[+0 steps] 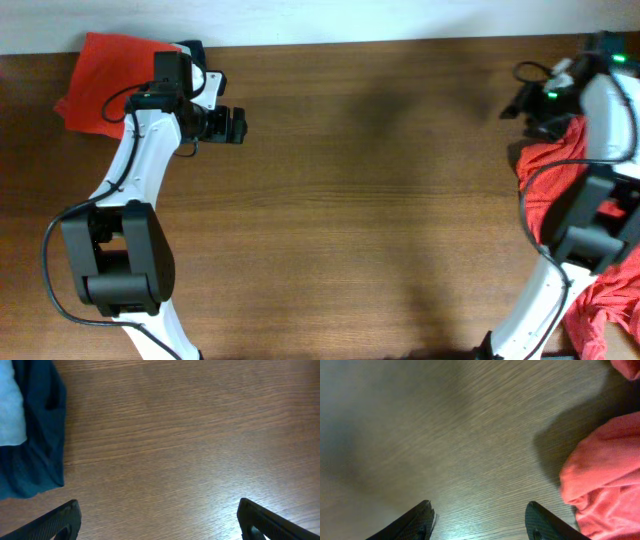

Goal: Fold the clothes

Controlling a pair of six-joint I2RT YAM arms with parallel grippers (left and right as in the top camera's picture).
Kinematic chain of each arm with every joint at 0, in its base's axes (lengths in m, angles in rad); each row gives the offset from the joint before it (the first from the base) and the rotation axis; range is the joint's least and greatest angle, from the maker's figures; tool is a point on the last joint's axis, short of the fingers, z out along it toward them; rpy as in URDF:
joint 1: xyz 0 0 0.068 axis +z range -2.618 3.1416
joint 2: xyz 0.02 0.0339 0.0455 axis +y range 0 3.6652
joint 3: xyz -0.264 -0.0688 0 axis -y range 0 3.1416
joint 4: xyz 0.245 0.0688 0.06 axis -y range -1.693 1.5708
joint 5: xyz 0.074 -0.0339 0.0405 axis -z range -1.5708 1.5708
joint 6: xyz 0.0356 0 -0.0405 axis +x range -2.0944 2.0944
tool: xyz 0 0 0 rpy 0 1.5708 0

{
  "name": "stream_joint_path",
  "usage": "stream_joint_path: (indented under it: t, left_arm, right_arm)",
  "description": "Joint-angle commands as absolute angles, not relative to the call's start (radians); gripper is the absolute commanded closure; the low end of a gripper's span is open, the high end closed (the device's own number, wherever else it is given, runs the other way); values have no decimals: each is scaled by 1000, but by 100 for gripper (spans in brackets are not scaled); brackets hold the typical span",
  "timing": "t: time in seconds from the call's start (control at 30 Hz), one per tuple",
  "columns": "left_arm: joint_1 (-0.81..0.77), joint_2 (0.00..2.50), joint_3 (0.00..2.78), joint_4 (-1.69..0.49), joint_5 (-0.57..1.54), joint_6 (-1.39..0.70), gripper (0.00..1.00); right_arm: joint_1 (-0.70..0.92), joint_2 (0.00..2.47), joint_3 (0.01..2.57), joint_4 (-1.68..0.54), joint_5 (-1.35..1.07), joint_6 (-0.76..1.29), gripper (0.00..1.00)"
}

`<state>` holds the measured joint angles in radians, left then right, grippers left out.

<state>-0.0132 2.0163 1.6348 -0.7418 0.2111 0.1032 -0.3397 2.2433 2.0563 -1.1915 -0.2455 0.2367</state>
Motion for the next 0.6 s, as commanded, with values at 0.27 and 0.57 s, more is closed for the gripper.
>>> stream_joint_path:
  t: [0.27, 0.57]
  left_arm:
    - [-6, 2004, 1650, -743, 201, 91, 1]
    - [-6, 2004, 1650, -743, 201, 91, 1]
  right_arm:
    - [-237, 2234, 1996, -1151, 170, 435, 39]
    - [-270, 2235, 1894, -1091, 212, 420, 43]
